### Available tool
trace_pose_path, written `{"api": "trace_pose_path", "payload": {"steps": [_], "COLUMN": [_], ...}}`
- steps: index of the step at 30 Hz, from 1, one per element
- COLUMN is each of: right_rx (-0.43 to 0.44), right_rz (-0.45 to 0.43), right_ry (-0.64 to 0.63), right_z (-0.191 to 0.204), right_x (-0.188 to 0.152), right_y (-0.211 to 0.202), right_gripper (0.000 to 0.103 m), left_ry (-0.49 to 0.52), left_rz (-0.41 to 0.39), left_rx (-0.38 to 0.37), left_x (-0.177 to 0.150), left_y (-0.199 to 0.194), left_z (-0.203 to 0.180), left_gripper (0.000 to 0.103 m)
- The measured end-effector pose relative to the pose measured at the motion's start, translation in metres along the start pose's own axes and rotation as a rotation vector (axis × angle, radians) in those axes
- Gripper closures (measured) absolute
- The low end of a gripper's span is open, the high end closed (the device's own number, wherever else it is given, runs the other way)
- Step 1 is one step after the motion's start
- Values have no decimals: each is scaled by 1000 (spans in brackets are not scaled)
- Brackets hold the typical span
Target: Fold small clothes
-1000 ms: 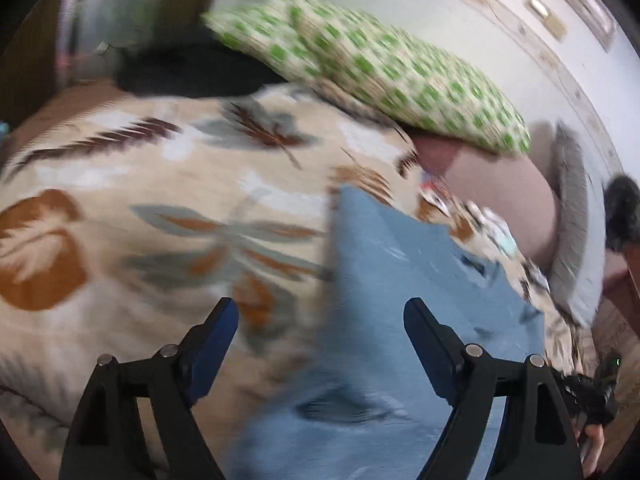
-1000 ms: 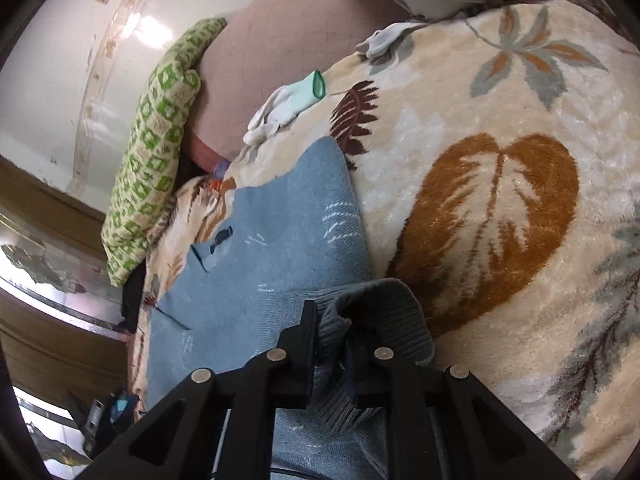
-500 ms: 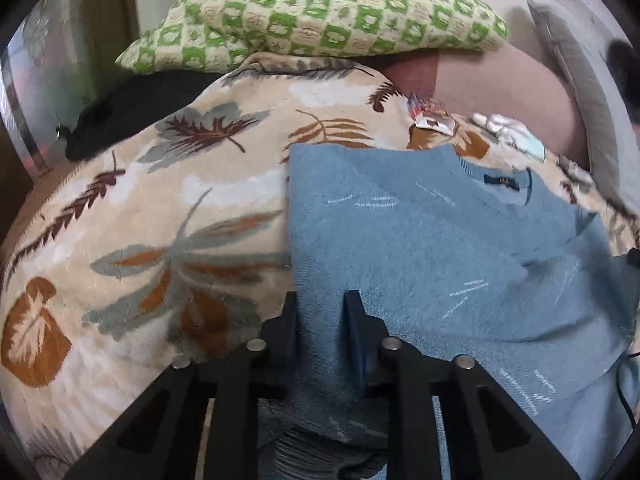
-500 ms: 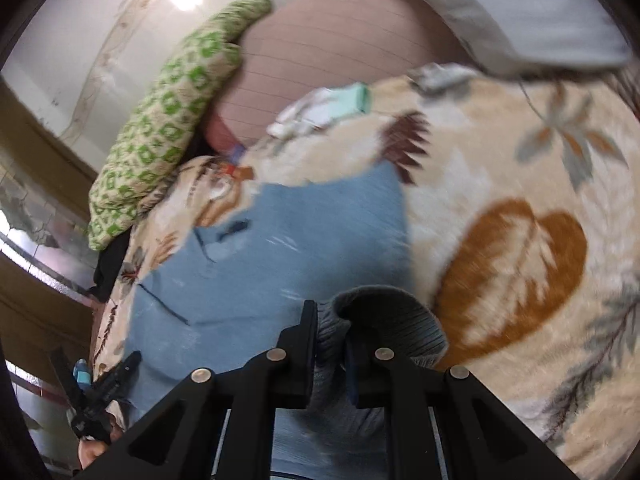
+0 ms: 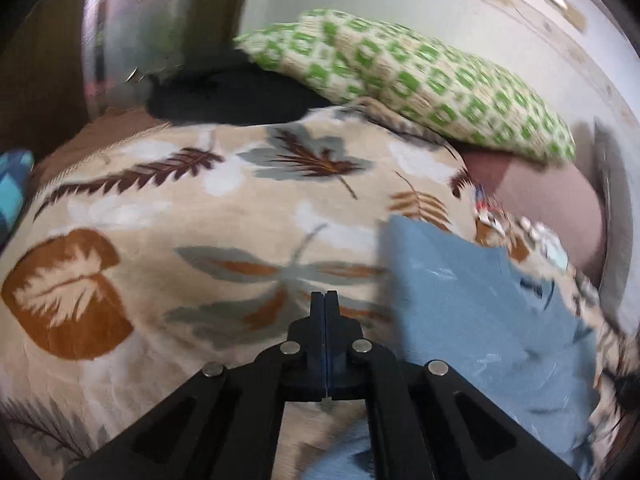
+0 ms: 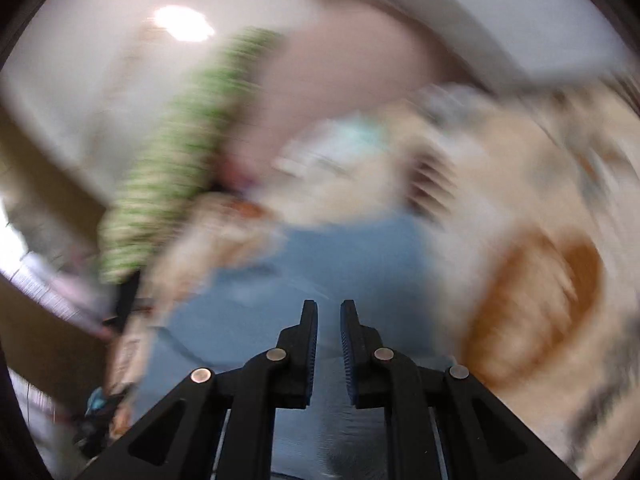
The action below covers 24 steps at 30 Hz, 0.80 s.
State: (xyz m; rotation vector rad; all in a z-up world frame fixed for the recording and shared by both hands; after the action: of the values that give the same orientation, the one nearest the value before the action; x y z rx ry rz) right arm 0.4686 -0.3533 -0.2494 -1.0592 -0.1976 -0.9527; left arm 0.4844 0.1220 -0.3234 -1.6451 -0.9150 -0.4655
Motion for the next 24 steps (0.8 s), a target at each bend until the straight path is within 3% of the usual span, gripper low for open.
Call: {"api": "trace_pose_path", "payload": {"steps": [2, 4, 7, 9, 12, 14, 16, 18, 20, 24], "right_rx": [-1, -12, 24, 43, 60, -12, -94, -47, -86, 1], "right_rz": [-23, -72, -83, -21, 115, 196, 258, 220, 160, 149], "right_ry": [37, -4, -128, -245, -336, -370, -397, -293, -239, -305], "right_z": [-24, -24, 10, 43, 74, 70, 53, 45, 35, 58], "right_x": [-8, -9, -10, -22, -54, -76, -85, -72, -53, -38], "right_y": [-10, -28, -43, -39, -17, 9, 34, 32, 16, -2], "right_gripper": [89, 89, 89, 89, 89, 89, 90, 91, 90, 90], "left_ry": [-16, 27, 129, 241, 381, 393, 395, 367, 374, 363], "left_rz": [-25, -52, -74, -46, 82, 181, 181, 201, 207, 207], "left_rx": [-39, -92, -207, -268, -194, -158, -170, -182, -186, -184], "left_x": [2, 6, 1, -14, -51, -69, -69, -67, -70, -70], "left_y": [-5, -11, -24, -27, -8, 10, 13, 10, 9, 5], "left_z": [-4, -23, -69, -102, -120, -114, -108, -104, -104, -104], "left_gripper": [103, 103, 103, 103, 103, 103, 101, 102, 102, 101]}}
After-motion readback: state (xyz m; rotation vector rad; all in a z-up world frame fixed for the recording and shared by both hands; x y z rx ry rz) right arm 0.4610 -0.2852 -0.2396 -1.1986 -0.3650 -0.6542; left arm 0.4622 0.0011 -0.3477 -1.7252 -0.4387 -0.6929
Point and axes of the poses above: each gripper's, at about its wrist camera, not at the fingertips, and y roughly the way its jaws point, z to its left, x to its top, the point moved 7 cm from there along y, roughly the way its jaws point, and after that the axes turned 6 degrees about -z, right-handed, at the moved point
